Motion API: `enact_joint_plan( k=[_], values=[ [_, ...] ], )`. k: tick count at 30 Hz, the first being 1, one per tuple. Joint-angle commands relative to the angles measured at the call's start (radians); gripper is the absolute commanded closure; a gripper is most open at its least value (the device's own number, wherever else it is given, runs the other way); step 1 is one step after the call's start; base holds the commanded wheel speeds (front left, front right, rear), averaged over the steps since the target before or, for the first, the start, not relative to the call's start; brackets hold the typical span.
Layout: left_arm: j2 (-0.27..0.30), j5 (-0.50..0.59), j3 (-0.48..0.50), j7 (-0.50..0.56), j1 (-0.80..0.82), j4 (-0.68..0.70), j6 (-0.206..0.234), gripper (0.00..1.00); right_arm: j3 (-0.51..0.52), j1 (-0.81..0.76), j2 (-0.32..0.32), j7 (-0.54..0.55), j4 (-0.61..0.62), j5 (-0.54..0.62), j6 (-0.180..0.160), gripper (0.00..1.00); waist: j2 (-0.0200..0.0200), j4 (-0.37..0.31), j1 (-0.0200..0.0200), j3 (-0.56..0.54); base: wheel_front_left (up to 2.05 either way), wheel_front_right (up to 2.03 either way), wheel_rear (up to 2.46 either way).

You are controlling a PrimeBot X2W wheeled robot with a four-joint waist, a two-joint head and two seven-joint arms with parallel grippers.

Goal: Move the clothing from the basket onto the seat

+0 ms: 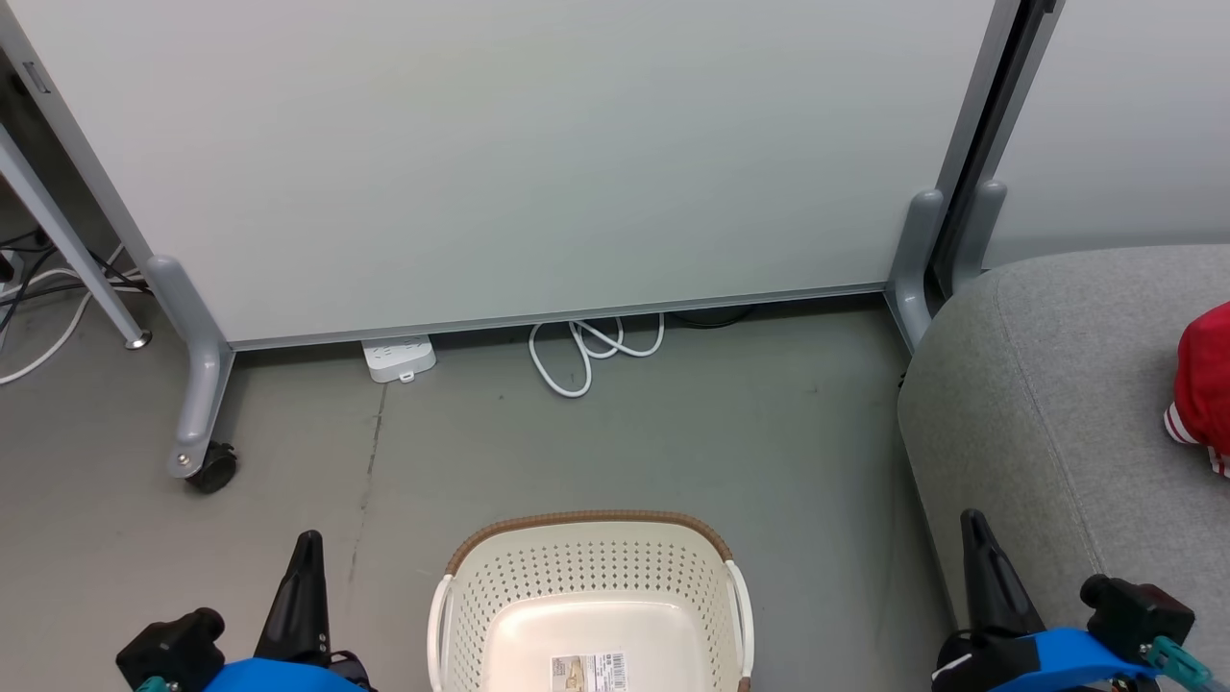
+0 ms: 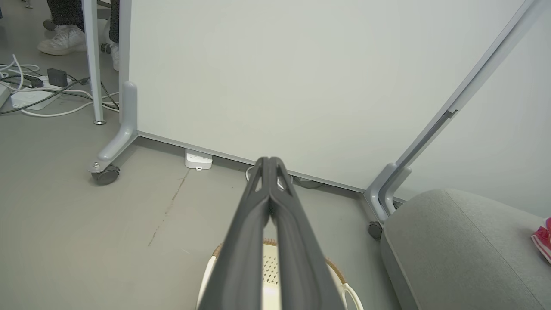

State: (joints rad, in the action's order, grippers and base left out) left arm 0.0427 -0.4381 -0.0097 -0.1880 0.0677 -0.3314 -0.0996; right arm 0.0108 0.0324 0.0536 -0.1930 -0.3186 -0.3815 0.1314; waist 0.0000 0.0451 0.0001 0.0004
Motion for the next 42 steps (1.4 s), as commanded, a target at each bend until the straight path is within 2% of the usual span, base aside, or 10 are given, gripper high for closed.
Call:
enact_joint_plan(
  k=[1,21,42],
  values=[
    [0.004,-0.031,0.007,0.006,0.02,0.021,-0.003,1.0,0.005,0.019,0.0,0.006,0.019,-0.035,0.0,1.0,0.0,0.0,0.0,0.0,0.0,0.0,0.0],
    [0.005,-0.339,0.037,0.084,0.027,0.041,-0.011,1.0,0.031,0.037,-0.001,0.087,0.036,-0.357,0.0,1.0,0.0,-0.008,0.0,0.001,0.0,0.0,0.0],
    [0.007,-0.599,0.065,0.153,0.035,0.057,-0.018,1.0,0.054,0.053,-0.002,0.156,0.05,-0.629,-0.001,1.0,0.0,-0.017,0.0,0.001,0.0,0.0,0.0]
  ],
)
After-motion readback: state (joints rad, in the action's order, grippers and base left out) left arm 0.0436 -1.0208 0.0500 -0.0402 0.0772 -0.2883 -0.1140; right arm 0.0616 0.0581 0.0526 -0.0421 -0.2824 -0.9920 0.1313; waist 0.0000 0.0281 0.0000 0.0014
